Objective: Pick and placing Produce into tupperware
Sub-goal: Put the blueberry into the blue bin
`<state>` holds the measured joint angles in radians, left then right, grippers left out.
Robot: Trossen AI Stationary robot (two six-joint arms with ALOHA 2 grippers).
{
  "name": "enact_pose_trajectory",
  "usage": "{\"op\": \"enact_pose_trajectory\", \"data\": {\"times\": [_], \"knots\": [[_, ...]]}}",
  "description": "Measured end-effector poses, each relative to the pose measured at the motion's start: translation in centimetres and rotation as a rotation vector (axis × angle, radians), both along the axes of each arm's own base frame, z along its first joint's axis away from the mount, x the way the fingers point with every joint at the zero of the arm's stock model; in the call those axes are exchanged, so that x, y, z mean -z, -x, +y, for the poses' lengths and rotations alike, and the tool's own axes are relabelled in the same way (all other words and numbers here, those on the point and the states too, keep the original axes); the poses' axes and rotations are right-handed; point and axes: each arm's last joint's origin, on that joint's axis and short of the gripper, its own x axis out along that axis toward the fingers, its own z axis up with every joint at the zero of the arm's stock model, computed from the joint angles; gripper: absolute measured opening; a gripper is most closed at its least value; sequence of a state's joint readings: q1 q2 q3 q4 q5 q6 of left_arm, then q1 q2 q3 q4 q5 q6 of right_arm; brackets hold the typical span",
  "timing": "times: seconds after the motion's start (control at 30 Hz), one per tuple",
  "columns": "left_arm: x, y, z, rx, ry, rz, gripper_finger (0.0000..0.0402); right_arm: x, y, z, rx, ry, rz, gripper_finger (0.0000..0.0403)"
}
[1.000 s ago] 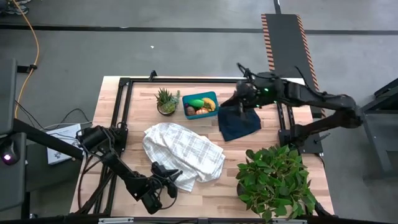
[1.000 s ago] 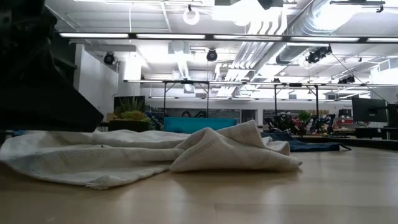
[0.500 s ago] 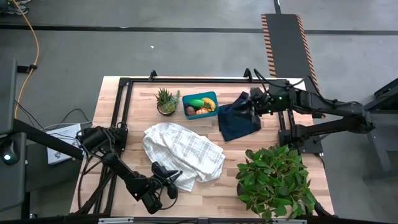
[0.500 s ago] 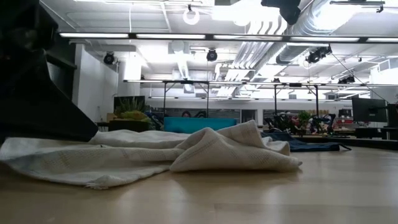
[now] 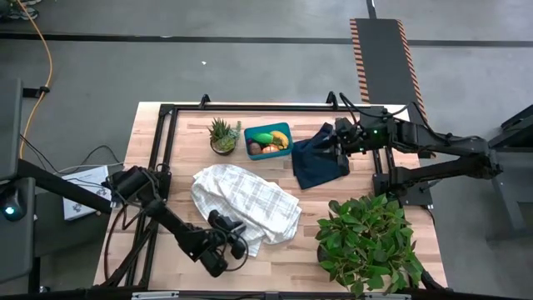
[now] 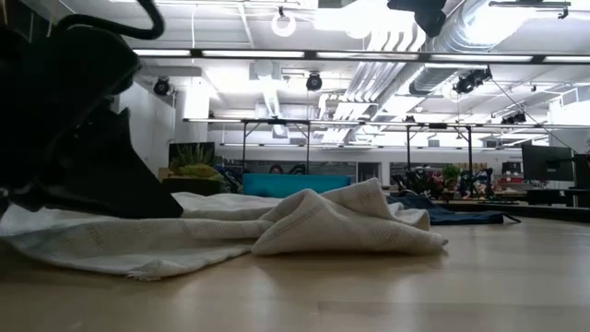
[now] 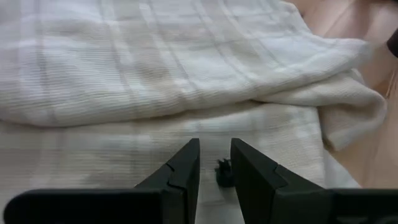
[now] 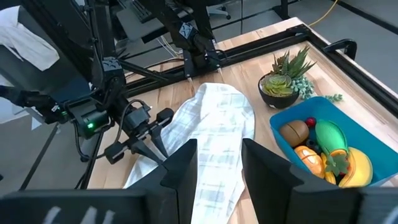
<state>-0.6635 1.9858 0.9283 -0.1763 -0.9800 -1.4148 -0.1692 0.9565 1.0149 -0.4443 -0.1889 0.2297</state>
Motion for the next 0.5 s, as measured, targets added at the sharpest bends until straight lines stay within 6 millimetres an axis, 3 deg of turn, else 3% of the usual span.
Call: {"op": "enact_pose_trajectory", "data": {"times": [0.5], "knots": [[0.04, -0.01, -0.72, 0.056, 0.062, 0.022, 0.0079, 0.08, 0.02, 0.01, -0.008, 0.009, 0.008, 0.0116]]}}
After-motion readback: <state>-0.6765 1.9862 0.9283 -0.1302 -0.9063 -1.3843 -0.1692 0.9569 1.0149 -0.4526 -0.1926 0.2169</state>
